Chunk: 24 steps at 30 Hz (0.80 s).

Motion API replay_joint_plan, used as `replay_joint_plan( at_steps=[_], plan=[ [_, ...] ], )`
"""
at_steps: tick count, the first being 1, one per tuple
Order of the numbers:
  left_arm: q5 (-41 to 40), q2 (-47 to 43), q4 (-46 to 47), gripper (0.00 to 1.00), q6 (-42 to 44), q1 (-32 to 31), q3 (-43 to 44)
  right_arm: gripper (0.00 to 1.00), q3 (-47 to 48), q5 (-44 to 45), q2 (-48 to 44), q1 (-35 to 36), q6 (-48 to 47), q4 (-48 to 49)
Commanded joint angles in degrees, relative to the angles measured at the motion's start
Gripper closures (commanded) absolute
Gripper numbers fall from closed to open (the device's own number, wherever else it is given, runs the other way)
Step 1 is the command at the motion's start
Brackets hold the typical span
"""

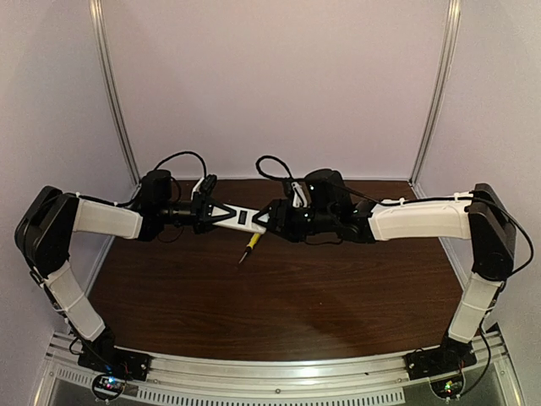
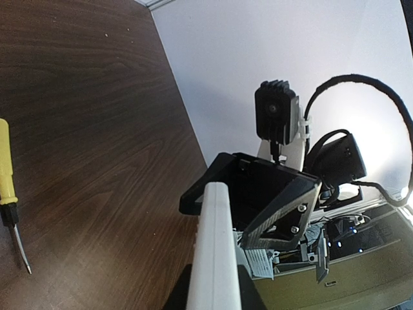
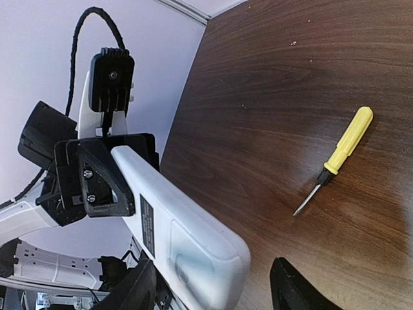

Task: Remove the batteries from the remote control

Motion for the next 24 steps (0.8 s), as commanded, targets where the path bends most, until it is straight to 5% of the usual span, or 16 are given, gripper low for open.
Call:
replay_joint_plan(
  at_steps=[1, 15, 24],
  plan=[
    [1.5, -0.7, 3.8, 1.00, -0.4, 0.2, 0.8, 0.40, 1.5, 1.0, 1.3, 0.6, -0.5, -0.4],
    [2.1, -0.9, 4.6, 1.00, -0.6, 0.2, 0.7, 0.52, 1.0, 1.3, 1.3, 0.6, -0.2, 0.5],
    [2.2, -1.0, 4.8, 1.00, -0.7, 0.2, 0.7, 0.49, 1.1, 1.7, 0.8, 0.1, -0.5, -0.8]
  ],
)
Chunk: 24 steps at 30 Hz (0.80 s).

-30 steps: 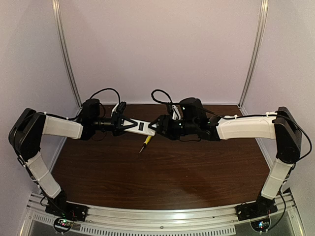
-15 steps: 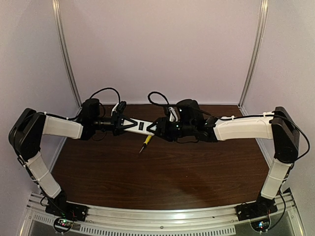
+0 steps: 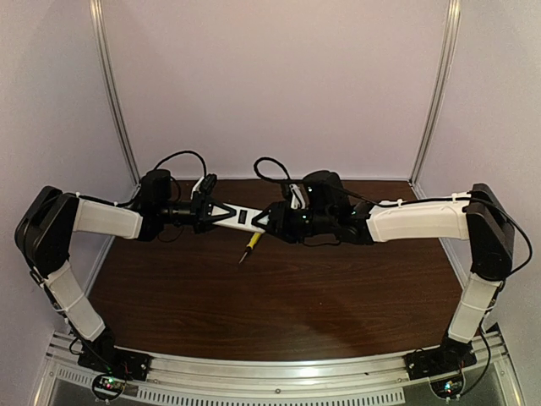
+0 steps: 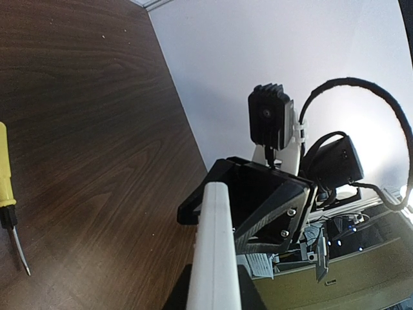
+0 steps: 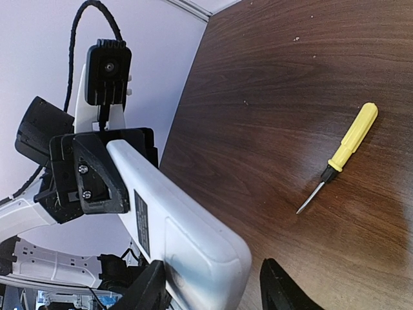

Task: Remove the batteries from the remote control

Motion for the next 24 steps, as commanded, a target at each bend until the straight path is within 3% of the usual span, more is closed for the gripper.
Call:
replay_joint_plan(
  at_steps=[1, 24],
  plan=[
    [1.9, -1.0, 3.9, 1.00, -0.3, 0.2, 0.7, 0.49, 1.0, 1.4, 0.1, -0.3, -0.6, -1.3],
    [1.8, -1.1, 3.8, 1.00, -0.1, 0.2, 0.6, 0.46, -0.4, -1.6, 0.0, -1.8, 1.8, 2.4]
  ],
)
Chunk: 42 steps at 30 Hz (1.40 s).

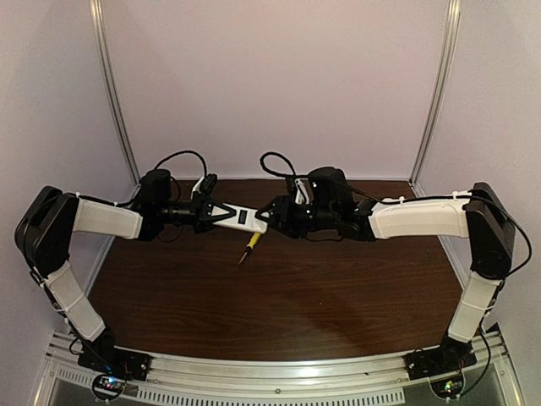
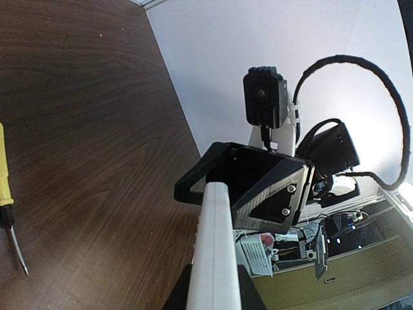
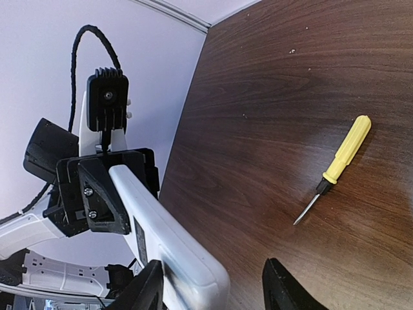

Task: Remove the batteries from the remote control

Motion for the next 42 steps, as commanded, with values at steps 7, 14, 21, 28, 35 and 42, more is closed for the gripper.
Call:
replay_joint_plan(
  at_steps=[7, 14, 21, 28, 35, 42],
  plan=[
    [1.3, -1.0, 3.4, 1.00, 0.2, 0.2, 0.7, 0.48, -0.1, -2.0, 0.6, 0.5, -0.5, 0.5],
    [1.2, -1.0, 3.1, 1.00, 0.4, 0.2, 0.7, 0.54, -0.6, -1.9, 0.4, 0.8, -1.3, -0.3],
    [1.4, -1.0, 3.1, 1.00, 0.5, 0.2, 0.8, 0.57, -0.1, -2.2, 1.1, 0.9, -1.6, -0.6],
    [1.6, -1.1, 3.3, 1.00, 0.6, 0.2, 0.8, 0.61, 0.1, -1.3, 1.1, 0.9, -1.9, -2.1],
    [1.7, -1.1, 3.4, 1.00, 0.5, 0.2, 0.8, 0.67, 0.0, -0.5, 1.0, 1.0, -2.6, -3.4],
    [1.7, -1.2, 3.6, 1.00, 0.4, 0.2, 0.8, 0.77, 0.2, -0.5, 1.0, 0.9, -3.1, -4.1]
  ],
)
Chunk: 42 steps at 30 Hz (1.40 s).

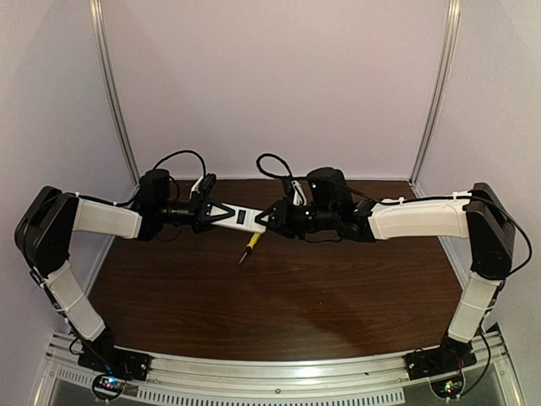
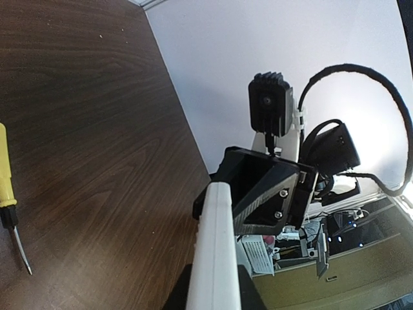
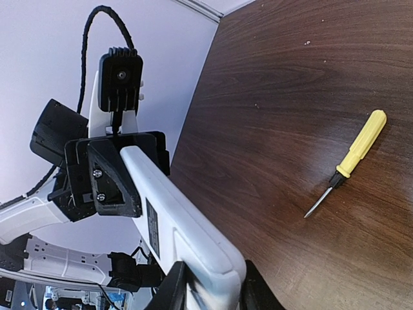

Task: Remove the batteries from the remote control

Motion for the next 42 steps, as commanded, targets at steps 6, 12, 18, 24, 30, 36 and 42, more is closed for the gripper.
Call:
replay_joint_plan(
  at_steps=[6, 12, 18, 24, 30, 36, 42],
  plan=[
    [1.2, -1.2, 3.8, 1.00, 0.3, 0.0, 0.8, 0.78, 0.3, 1.8, 0.9, 0.3, -2.1, -4.7],
    [1.2, -1.2, 3.8, 1.00, 0.3, 0.0, 0.8, 0.59, 0.3, 0.1, 0.6, 0.3, -1.8, -2.7],
    [1.1, -1.2, 3.9, 1.00, 0.3, 0.0, 0.8, 0.46, 0.9, -0.4, 0.2, 0.3, -1.6, -1.8],
    [1.0, -1.3, 3.7, 1.00, 0.4, 0.0, 0.8, 0.44, 1.6, -0.6, 0.9, 0.4, -1.6, -1.7],
    [1.0, -1.2, 3.7, 1.00, 0.5, 0.0, 0.8, 0.44, 3.2, 0.0, 1.8, 0.6, -2.3, -3.0],
    [1.0, -1.2, 3.6, 1.00, 0.6, 0.0, 0.9, 0.45, 3.6, 0.4, 2.1, 0.7, -2.6, -3.7],
    [1.4, -1.2, 3.6, 1.00, 0.7, 0.0, 1.0, 0.52, 3.2, 1.9, 1.4, 0.7, -4.0, -6.7]
  ],
)
